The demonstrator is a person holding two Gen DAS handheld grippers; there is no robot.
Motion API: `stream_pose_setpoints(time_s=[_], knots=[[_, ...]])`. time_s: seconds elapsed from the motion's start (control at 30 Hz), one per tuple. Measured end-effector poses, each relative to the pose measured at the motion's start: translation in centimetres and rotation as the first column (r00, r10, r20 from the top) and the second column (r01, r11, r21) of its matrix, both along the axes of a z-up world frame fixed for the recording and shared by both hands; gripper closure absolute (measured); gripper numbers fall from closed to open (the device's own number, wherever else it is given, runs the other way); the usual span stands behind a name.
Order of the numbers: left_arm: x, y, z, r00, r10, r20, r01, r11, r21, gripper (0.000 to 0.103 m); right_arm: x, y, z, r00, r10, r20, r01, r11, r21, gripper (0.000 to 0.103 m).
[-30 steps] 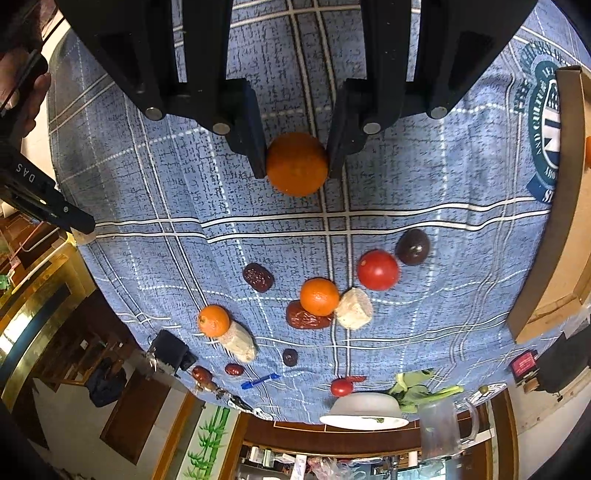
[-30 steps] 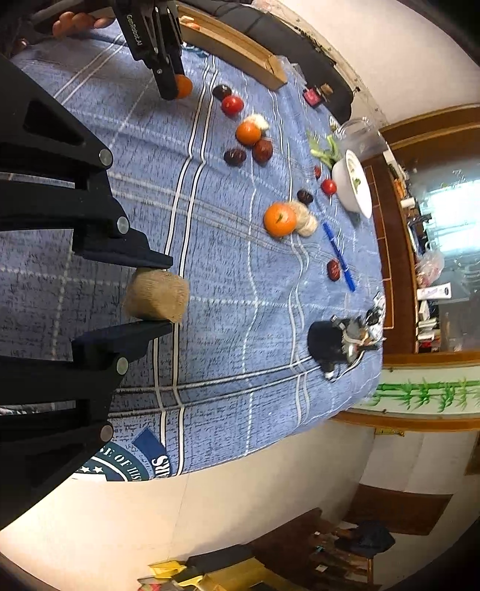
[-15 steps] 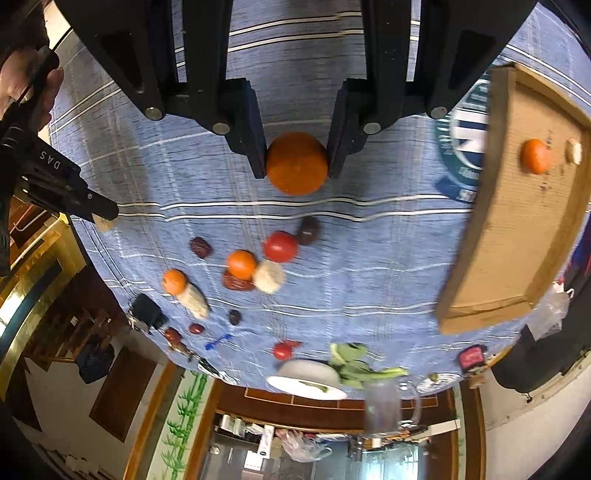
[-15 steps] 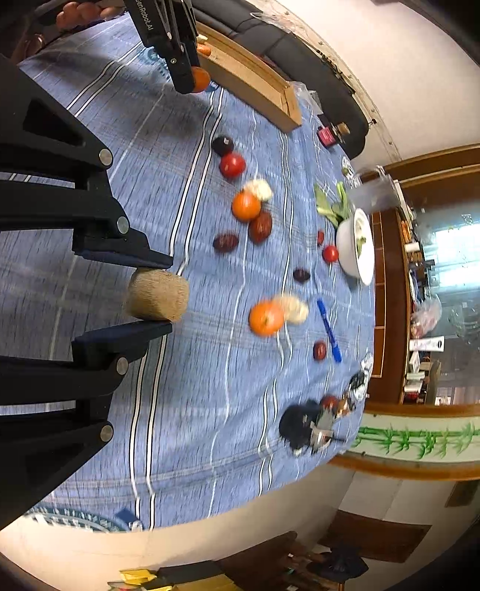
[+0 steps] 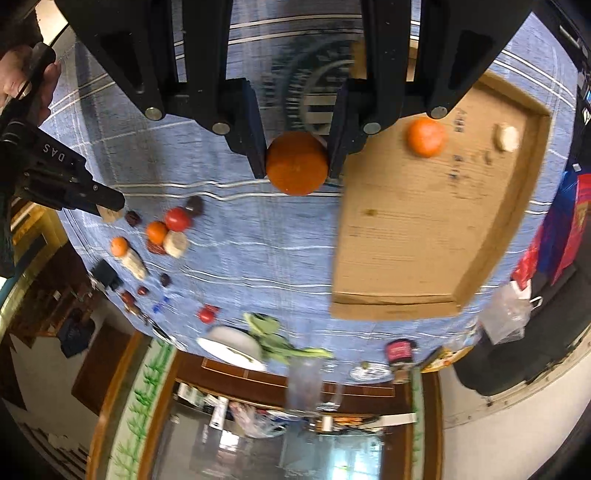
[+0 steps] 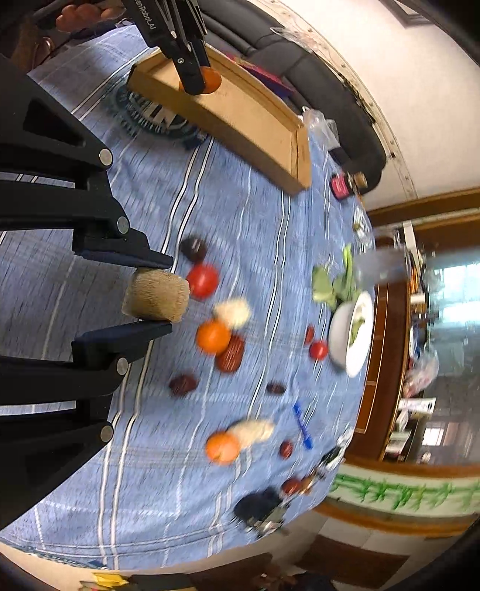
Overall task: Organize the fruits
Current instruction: 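Carry the tan cube and the orange over the cardboard tray with both tools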
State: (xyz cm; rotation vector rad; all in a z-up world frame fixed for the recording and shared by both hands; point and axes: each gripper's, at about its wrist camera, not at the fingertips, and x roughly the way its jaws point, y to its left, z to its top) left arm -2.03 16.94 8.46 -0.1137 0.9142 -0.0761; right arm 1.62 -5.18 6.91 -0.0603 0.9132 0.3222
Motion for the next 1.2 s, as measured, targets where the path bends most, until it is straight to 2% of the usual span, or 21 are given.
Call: stream_pose_setpoints(time_s=[0.4, 0.73, 1.2], knots=[[-0.2, 9.1, 0.6, 0.991, 0.13, 0.014, -0.13, 0.991, 0.017, 0.072, 2.3, 9.2, 0.9, 0.991, 0.137, 0.002, -0.137, 0.99, 0.028, 0.072], [1.1, 14.8, -0.7, 0.974, 0.225, -0.009, -0.225, 0.973, 0.043, 0.071, 4.9, 16.9, 0.9, 0.967, 0.253, -0.012, -0.252, 0.966, 0.049, 0.072], [4.5, 18.0, -3.5, 0.963, 0.259, -0.074, -0.257, 0.966, 0.036, 0.071, 7.7, 25.2, -2.6, 0.934, 0.345, -0.091, -0.34, 0.938, 0.063, 0.072]])
